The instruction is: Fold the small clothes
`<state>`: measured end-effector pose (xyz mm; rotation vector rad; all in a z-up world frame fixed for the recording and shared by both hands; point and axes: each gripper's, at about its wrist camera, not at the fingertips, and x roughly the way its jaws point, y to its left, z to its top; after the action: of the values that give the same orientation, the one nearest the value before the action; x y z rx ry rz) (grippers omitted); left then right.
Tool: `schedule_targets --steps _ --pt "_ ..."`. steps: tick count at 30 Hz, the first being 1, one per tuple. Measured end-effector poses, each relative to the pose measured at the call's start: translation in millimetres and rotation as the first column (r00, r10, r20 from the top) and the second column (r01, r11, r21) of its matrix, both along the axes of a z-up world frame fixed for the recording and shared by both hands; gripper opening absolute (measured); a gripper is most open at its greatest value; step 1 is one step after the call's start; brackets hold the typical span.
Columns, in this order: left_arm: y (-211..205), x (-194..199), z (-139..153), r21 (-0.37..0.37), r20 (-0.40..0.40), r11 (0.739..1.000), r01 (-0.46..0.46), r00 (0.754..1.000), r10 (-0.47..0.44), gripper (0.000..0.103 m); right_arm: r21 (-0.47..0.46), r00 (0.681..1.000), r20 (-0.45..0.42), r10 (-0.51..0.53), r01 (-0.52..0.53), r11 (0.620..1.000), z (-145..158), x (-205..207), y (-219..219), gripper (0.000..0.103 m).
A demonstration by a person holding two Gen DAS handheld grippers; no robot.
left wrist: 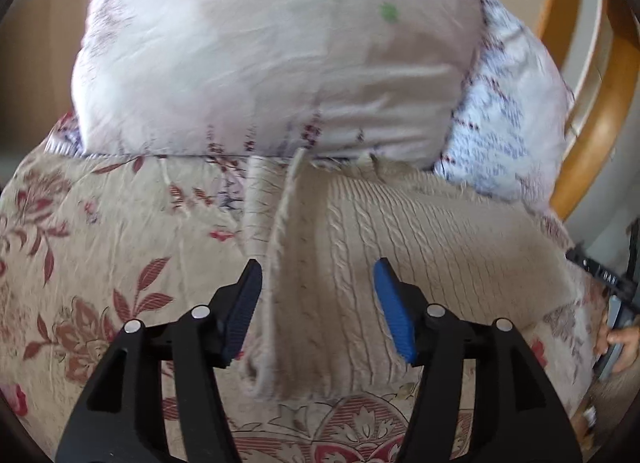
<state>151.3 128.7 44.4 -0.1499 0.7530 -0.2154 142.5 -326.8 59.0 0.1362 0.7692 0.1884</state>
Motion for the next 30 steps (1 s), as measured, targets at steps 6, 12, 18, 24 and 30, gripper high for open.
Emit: schedule_targets --steps 6,12,18,24,30 --pt "-9.3 7.7 -19.1 0.047 -0.066 0.999 0.007 0.998 -0.004 0.059 -0.015 0.994 -0.107 0.025 -0.027 1.0 -24.3 12.9 14.5 0.052" --pt "-1.0 18.7 -37.9 0.057 -0.149 0.998 -0.027 0.988 0.035 0.065 -0.024 0.989 -0.143 0.046 -0.05 0.998 -35.5 16.3 21.2 0.068" --pt "25.6 22.7 -28.3 -0.11 -0.146 0.992 -0.069 0.988 0.053 0.063 -0.058 0.987 -0.14 0.075 -0.084 0.995 -36.2 15.2 32.0 0.081" --pt "43.9 51.6 -42.4 -0.275 -0.24 0.954 -0.12 0.969 0.052 0.054 0.006 0.986 -0.154 0.072 -0.072 0.997 -34.9 18.2 24.7 0.081" --pt "58.1 65.3 -49.4 -0.401 -0.246 0.9 -0.172 0.966 0.075 0.051 0.034 0.984 -0.16 0.079 -0.074 0.997 -33.8 18.0 21.0 0.081"
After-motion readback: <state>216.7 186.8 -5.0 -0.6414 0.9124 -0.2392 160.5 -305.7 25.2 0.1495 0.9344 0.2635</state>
